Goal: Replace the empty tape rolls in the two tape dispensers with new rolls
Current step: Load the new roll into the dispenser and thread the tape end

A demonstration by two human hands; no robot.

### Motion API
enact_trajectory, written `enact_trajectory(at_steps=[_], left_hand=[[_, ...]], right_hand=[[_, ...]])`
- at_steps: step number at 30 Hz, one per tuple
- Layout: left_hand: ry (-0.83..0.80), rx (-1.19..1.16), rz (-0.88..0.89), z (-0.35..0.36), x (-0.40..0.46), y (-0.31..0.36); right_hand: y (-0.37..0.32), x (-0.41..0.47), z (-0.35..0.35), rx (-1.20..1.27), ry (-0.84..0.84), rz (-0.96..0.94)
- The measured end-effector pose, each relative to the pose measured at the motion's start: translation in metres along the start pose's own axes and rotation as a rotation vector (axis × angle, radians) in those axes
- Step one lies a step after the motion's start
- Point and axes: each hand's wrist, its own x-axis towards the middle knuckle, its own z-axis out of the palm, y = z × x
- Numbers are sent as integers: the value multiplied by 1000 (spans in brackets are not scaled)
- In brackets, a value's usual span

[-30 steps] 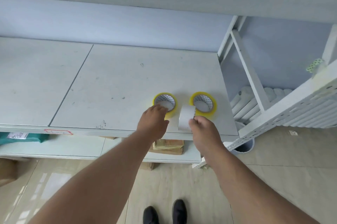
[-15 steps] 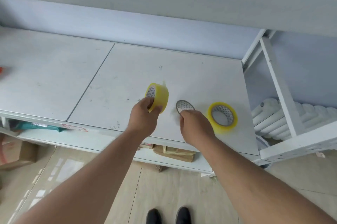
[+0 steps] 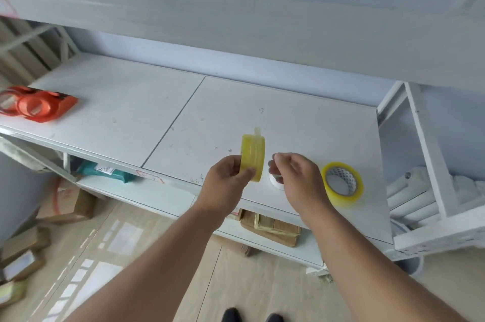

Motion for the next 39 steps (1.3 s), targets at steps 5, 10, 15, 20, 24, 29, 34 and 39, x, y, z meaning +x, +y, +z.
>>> enact_trajectory(at_steps=[5, 10, 15, 20, 24, 29, 34, 39], left_hand=[[43, -30, 20, -12, -32, 8], [215, 13, 62, -41, -60, -1], [347, -69, 68, -106, -103, -19], [513, -108, 101, -201, -145, -47], [660, -122, 94, -269, -168, -68], [812, -156, 128, -335, -188, -80], [936, -140, 118, -380, -197, -82], [1005, -161, 86, -430, -203, -90]], right_hand=[[-18, -21, 24, 197, -215, 6], [-25, -43, 63, 262, -282, 49], [-42, -83, 136, 217, -414, -7], [-67, -132, 240, 162, -577, -66], [-83, -163, 314, 144, -697, -119], [-106, -187, 387, 135, -836, -147], [-118, -194, 442, 157, -985, -162], [-130, -210, 497, 168, -1044, -114]])
